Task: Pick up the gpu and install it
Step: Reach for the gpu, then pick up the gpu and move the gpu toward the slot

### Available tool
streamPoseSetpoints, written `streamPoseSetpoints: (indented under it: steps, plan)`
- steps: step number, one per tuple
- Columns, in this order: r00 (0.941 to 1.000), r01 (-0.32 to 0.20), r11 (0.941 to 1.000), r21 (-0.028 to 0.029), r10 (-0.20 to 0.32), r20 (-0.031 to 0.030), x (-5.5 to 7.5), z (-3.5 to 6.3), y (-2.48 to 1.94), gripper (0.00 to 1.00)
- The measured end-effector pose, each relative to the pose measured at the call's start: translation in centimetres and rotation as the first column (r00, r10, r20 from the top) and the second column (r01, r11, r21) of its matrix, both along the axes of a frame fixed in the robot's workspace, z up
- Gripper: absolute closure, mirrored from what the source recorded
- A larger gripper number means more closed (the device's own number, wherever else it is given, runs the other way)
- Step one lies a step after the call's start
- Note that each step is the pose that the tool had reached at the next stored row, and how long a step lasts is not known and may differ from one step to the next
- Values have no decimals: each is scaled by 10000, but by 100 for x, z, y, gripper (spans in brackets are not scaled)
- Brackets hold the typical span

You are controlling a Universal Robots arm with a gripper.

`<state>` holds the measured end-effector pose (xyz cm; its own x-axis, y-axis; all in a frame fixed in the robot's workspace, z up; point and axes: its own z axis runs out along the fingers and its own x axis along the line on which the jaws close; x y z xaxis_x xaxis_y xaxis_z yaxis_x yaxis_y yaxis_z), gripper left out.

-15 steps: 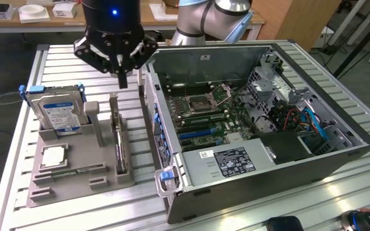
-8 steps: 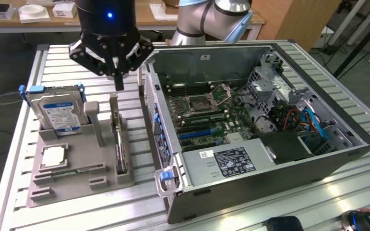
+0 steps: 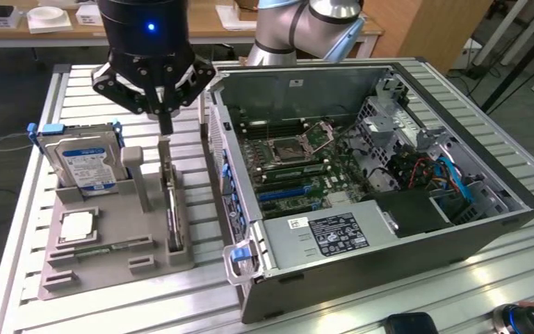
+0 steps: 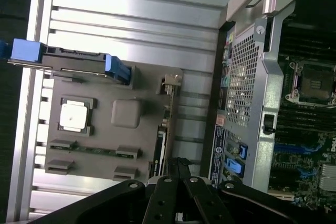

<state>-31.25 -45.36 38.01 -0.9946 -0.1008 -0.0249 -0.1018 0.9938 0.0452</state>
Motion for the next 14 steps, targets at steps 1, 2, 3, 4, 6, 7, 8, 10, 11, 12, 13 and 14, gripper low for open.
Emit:
streamPoseSetpoints:
  steps: [1,2,3,4,6,7,8,10,11,12,13,14]
  plan:
    - [10000,-12,10000,0,12,0,-5,-2,-11,90]
    - [10000,-24,10000,0,24,1,-9,-4,-21,90]
    - [10000,-35,10000,0,35,0,-12,-6,-29,90]
    - [10000,-45,10000,0,45,0,-13,-13,-37,90]
    - [10000,-55,10000,0,55,0,-17,-32,-45,90]
    - [10000,-62,10000,0,62,0,-18,-43,-48,90]
    - [10000,-69,10000,0,69,0,-19,-56,-51,90]
    - [10000,-84,10000,0,84,0,-20,-74,-57,90]
    - [10000,-91,10000,-2,91,-1,-21,-75,-57,90]
    - [10000,-95,10000,-1,95,-1,-21,-75,-57,90]
    - [10000,-97,10000,0,97,0,-20,-76,-58,90]
    - [10000,-97,10000,0,97,0,-20,-76,-58,90]
